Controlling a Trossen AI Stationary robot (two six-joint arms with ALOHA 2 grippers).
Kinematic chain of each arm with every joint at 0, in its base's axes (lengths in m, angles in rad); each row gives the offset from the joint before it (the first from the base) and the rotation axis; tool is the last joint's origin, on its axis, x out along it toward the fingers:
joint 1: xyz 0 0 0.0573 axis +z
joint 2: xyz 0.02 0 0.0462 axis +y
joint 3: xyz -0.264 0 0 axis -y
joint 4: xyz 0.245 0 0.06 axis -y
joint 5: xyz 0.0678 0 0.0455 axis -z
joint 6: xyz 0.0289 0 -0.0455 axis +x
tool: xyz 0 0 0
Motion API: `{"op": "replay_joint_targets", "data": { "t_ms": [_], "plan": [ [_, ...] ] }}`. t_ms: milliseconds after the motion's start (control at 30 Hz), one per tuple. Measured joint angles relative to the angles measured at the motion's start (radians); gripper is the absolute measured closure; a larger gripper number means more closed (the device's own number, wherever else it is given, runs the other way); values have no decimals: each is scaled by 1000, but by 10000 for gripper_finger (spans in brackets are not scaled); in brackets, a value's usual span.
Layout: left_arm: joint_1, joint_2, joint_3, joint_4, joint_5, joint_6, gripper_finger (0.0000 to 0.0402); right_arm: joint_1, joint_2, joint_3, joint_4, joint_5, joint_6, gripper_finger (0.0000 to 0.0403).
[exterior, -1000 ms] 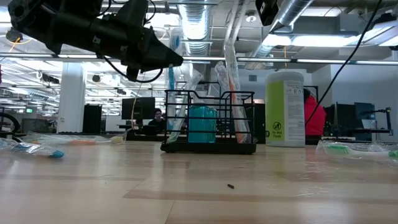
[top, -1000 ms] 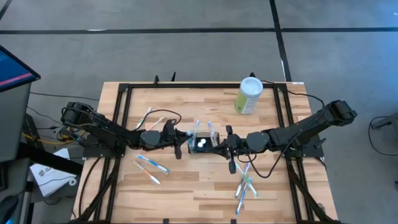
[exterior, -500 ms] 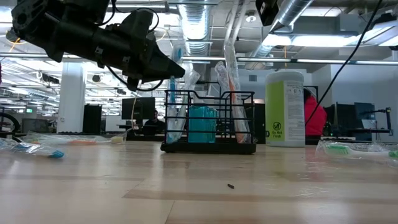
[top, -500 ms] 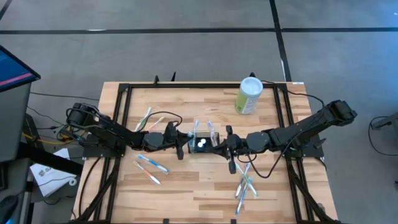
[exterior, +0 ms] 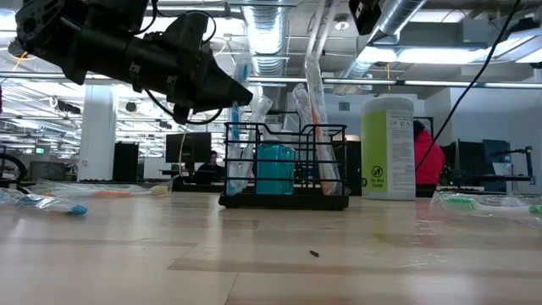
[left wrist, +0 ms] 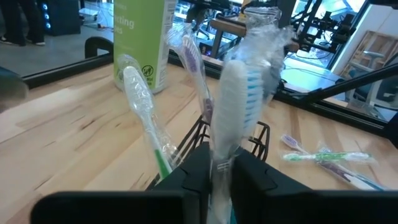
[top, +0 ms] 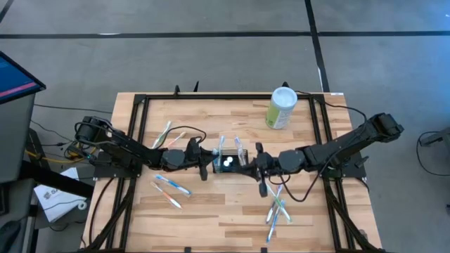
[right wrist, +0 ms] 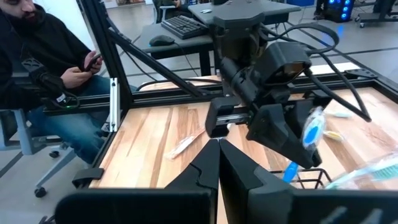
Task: Pick & Place toothbrushing station
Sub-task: Put the top blue toothbrush into the left compartment of the organizer
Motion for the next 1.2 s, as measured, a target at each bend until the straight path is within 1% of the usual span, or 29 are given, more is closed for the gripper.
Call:
{"op": "replay_joint_targets", "data": {
  "t_ms": [233, 333, 567, 733, 800, 900, 1067, 1200],
  "plan": [
    [0, -14, 0, 9, 1, 1, 321, 0, 0, 0, -15, 0, 7, 403],
    [0, -45, 0, 6, 26, 5, 311, 0, 0, 0, -14, 0, 7, 403],
    [0, -143, 0, -20, 56, 73, 307, -1, 0, 0, -16, 0, 0, 403],
    [0, -229, 0, -144, 56, 90, 307, -1, 0, 0, -17, 0, 0, 403],
    [0, -245, 0, -148, 82, 87, 307, -1, 0, 0, -18, 0, 0, 403],
    [0, -224, 1, -155, 102, 49, 308, -1, 0, 0, -18, 0, -1, 403],
    [8, -114, 0, -153, 64, 8, 308, -7, 0, 0, -22, 0, -2, 403],
    [5, -114, 0, -139, 59, 6, 308, -6, 0, 0, -37, 0, 4, 403]
  ]
}}
